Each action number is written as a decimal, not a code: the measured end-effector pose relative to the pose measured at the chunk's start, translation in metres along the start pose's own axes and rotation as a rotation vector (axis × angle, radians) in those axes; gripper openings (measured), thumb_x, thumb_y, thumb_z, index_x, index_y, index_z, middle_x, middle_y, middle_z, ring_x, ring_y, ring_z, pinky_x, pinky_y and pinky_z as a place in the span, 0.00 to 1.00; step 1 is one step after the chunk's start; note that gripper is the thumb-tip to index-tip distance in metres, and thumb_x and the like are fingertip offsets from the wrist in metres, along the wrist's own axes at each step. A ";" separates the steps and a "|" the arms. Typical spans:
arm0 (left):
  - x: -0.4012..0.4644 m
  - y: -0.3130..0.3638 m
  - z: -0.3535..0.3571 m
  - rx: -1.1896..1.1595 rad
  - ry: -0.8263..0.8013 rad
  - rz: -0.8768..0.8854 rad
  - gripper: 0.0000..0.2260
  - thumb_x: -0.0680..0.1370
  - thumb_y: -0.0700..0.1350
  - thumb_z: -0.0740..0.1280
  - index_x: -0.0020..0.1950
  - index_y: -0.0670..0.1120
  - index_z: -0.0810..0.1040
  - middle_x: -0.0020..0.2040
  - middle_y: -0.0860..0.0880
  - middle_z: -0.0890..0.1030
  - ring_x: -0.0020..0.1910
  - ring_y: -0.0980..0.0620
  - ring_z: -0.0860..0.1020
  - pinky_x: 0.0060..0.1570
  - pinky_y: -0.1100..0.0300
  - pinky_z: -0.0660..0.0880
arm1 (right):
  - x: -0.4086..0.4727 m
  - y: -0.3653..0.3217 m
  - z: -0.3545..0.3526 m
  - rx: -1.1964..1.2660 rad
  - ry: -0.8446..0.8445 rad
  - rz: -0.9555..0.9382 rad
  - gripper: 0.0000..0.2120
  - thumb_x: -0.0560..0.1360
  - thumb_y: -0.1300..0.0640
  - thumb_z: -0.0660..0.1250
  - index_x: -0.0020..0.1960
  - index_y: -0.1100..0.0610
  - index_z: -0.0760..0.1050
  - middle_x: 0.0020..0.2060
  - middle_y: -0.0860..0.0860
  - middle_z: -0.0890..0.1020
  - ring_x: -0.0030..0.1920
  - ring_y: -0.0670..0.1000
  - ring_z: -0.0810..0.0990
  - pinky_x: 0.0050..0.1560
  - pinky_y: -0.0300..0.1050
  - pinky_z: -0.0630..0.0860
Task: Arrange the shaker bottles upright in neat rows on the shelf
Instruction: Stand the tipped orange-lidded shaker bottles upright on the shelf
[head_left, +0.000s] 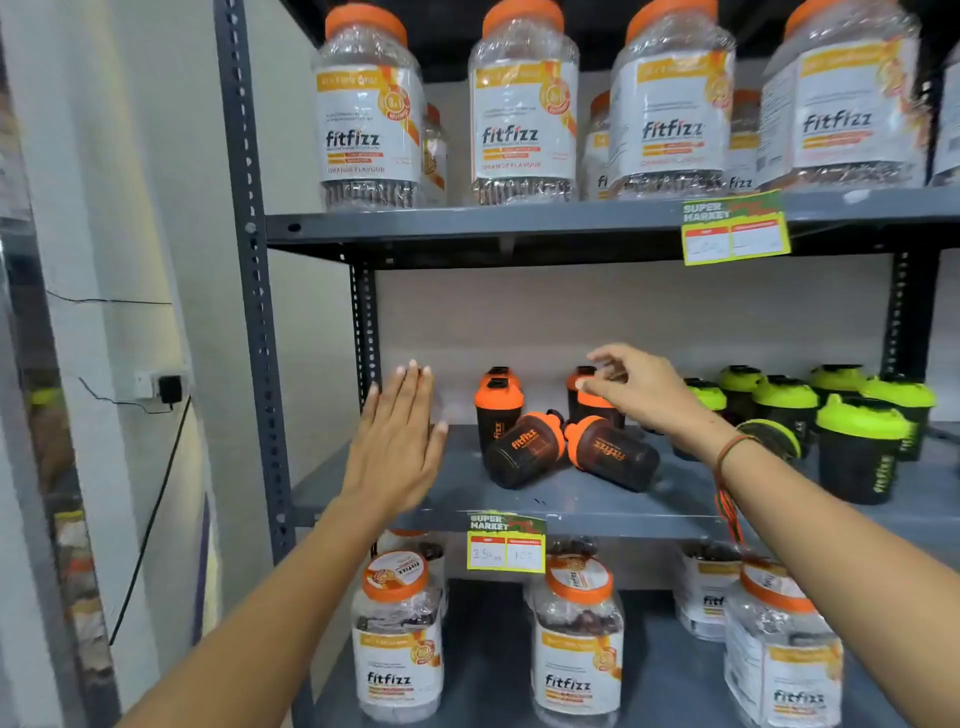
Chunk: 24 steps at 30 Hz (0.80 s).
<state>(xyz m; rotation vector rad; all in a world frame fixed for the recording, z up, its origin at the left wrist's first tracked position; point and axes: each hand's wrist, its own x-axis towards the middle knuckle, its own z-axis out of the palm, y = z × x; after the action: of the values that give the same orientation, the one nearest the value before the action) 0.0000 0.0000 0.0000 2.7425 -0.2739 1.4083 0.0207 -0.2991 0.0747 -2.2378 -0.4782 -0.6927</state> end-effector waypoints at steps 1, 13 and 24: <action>-0.005 -0.007 0.010 0.026 -0.061 -0.029 0.29 0.80 0.57 0.43 0.77 0.47 0.40 0.78 0.47 0.42 0.76 0.52 0.38 0.74 0.52 0.37 | 0.004 0.006 0.009 -0.026 -0.046 -0.008 0.19 0.73 0.46 0.73 0.61 0.51 0.79 0.54 0.50 0.84 0.57 0.51 0.81 0.61 0.49 0.75; -0.025 -0.113 0.106 0.092 -0.604 -0.337 0.31 0.81 0.57 0.50 0.78 0.43 0.43 0.79 0.44 0.45 0.77 0.47 0.43 0.74 0.48 0.41 | 0.062 0.056 0.117 -0.715 -0.433 -0.371 0.43 0.68 0.53 0.75 0.78 0.49 0.59 0.69 0.53 0.71 0.69 0.57 0.70 0.67 0.55 0.71; -0.024 -0.131 0.109 -0.005 -0.775 -0.330 0.30 0.81 0.60 0.46 0.78 0.45 0.51 0.79 0.45 0.52 0.77 0.48 0.50 0.73 0.49 0.43 | 0.076 0.059 0.133 -0.947 -0.515 -0.639 0.40 0.64 0.47 0.74 0.74 0.49 0.65 0.68 0.50 0.75 0.71 0.54 0.72 0.75 0.50 0.58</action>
<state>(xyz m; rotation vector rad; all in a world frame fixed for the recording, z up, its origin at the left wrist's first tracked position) 0.0972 0.1191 -0.0776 3.0028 0.1551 0.2353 0.1555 -0.2309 0.0111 -3.2097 -1.3896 -0.7343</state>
